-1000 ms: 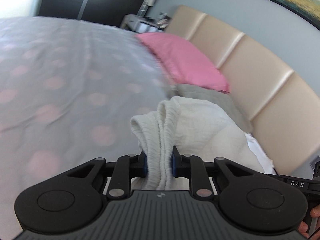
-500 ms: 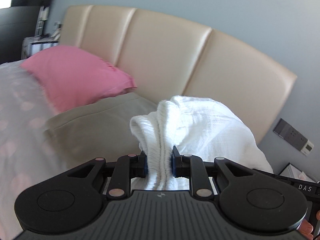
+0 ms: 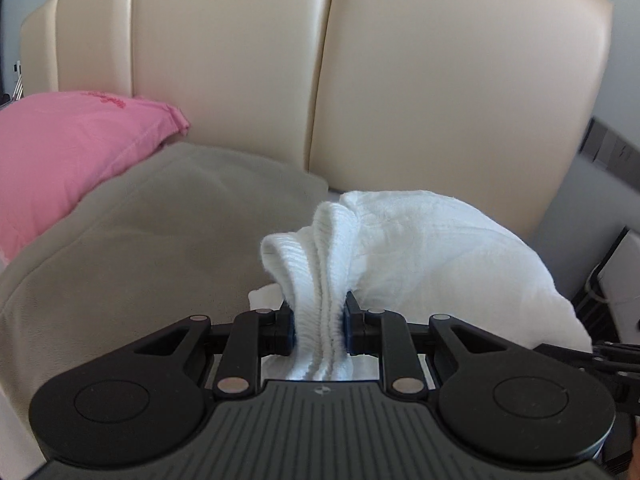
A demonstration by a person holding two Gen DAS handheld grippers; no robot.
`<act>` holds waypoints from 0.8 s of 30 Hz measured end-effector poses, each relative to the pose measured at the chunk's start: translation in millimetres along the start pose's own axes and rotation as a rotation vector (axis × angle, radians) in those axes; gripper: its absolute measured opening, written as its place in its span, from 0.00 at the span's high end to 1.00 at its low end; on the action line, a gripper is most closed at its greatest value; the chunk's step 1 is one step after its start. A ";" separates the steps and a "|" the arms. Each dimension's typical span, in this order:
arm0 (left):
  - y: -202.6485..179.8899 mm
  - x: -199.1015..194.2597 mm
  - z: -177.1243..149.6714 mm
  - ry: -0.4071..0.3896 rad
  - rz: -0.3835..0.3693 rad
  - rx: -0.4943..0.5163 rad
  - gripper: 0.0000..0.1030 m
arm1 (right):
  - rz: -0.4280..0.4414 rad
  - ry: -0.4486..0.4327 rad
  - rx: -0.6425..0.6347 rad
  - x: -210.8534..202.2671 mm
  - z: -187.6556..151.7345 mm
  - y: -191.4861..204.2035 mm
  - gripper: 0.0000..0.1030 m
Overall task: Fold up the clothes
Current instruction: 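Carry the lifted blanket with both grippers toward the clothes stack by the headboard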
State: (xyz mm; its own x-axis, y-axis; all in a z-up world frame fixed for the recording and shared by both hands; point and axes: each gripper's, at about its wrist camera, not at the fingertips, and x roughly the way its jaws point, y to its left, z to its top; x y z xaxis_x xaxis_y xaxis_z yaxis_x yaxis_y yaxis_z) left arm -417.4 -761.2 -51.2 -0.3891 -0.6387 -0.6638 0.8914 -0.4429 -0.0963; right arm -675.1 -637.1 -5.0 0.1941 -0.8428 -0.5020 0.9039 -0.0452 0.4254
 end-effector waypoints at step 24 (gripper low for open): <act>-13.9 -22.2 4.9 0.189 0.254 0.139 0.56 | 0.190 0.279 0.690 51.8 25.7 -132.8 0.35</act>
State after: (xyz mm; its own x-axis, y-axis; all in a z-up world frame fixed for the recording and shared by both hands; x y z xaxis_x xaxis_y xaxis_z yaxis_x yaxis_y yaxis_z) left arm -422.3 -744.0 -31.5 -0.0967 -0.6176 -0.7805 0.9089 -0.3745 0.1837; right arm -794.9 -688.5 -68.1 0.4939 -0.7071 -0.5061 0.4208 -0.3150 0.8507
